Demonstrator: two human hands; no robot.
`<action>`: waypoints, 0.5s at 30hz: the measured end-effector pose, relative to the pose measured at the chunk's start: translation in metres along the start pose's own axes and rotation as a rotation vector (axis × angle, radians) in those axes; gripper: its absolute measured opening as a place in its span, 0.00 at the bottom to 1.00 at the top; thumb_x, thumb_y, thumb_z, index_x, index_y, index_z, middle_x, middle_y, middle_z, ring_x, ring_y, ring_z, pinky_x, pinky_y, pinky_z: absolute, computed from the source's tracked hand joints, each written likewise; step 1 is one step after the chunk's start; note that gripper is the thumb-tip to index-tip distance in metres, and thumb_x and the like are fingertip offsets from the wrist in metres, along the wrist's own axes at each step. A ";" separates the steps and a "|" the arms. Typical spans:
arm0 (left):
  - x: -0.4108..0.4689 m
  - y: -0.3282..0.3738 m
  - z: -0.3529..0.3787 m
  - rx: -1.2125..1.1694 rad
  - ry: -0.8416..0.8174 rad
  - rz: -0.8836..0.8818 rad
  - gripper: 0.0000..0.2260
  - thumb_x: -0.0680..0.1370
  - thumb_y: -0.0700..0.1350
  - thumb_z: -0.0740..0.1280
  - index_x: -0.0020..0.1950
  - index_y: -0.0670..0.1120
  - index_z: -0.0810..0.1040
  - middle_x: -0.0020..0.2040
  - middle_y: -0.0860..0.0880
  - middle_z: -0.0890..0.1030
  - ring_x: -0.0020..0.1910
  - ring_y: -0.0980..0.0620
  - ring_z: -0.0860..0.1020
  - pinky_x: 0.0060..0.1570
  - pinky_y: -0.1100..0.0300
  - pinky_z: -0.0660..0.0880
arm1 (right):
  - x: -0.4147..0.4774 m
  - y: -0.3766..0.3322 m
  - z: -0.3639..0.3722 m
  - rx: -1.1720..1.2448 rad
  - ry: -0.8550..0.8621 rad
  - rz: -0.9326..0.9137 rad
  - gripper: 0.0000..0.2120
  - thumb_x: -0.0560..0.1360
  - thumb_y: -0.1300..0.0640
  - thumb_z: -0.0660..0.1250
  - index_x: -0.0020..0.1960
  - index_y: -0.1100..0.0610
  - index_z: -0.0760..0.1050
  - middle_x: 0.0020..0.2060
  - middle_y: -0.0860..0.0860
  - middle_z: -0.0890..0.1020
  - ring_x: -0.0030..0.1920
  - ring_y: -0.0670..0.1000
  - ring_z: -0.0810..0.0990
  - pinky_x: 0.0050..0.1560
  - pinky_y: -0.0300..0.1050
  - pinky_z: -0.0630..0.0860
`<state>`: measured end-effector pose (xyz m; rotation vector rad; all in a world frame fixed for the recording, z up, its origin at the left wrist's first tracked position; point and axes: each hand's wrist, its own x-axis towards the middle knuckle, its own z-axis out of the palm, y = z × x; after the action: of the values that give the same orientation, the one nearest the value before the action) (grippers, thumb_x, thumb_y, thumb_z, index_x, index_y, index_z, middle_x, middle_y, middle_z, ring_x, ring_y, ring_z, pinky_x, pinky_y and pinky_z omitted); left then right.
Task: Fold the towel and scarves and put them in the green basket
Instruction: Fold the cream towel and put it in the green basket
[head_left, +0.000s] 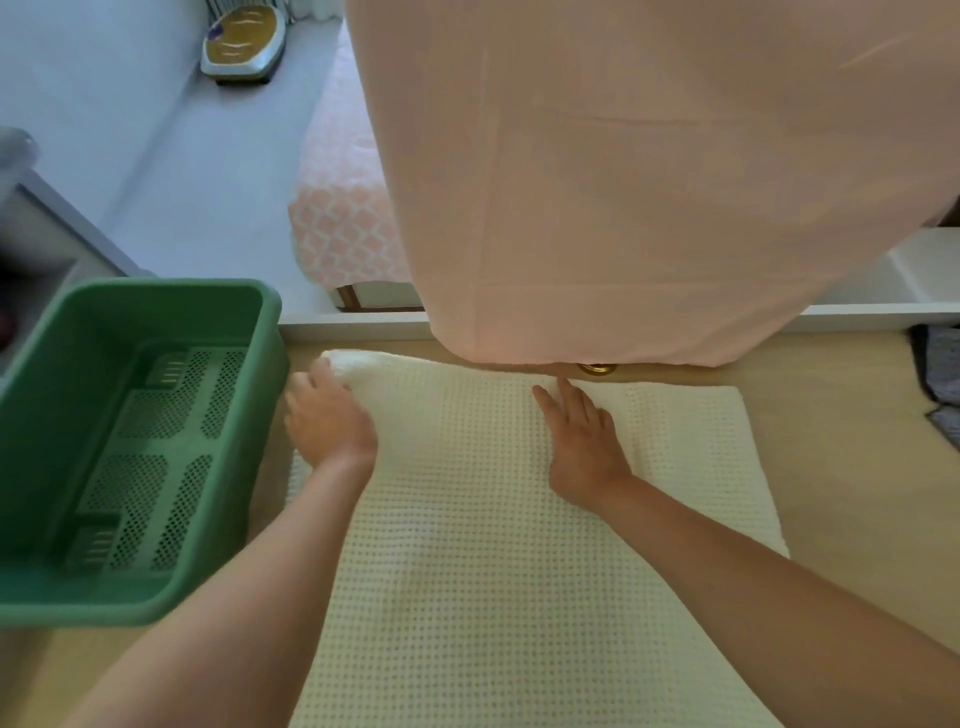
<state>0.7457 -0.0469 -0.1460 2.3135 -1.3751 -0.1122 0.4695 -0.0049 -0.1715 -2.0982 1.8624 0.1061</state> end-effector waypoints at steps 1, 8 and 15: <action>0.003 -0.009 -0.002 0.048 0.010 0.034 0.20 0.76 0.33 0.59 0.67 0.44 0.68 0.61 0.42 0.72 0.57 0.43 0.71 0.57 0.48 0.71 | 0.002 -0.002 0.000 -0.011 -0.003 -0.002 0.45 0.73 0.64 0.62 0.81 0.49 0.40 0.80 0.57 0.41 0.79 0.58 0.44 0.78 0.61 0.50; -0.032 -0.050 0.010 0.241 -0.578 0.558 0.24 0.83 0.56 0.51 0.80 0.58 0.52 0.81 0.51 0.48 0.80 0.47 0.46 0.77 0.44 0.46 | 0.006 -0.017 0.020 -0.038 -0.101 0.016 0.33 0.80 0.34 0.46 0.79 0.41 0.36 0.78 0.53 0.33 0.78 0.57 0.33 0.71 0.74 0.39; -0.064 -0.089 -0.009 0.166 -0.528 0.458 0.26 0.83 0.55 0.53 0.80 0.55 0.51 0.81 0.51 0.48 0.79 0.50 0.44 0.77 0.49 0.43 | 0.006 -0.010 0.012 -0.152 -0.139 -0.007 0.36 0.79 0.31 0.44 0.79 0.43 0.33 0.77 0.54 0.31 0.77 0.57 0.30 0.74 0.69 0.36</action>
<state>0.7891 0.0467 -0.1845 2.1092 -2.2149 -0.5087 0.4820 -0.0066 -0.1827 -2.1356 1.8152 0.3937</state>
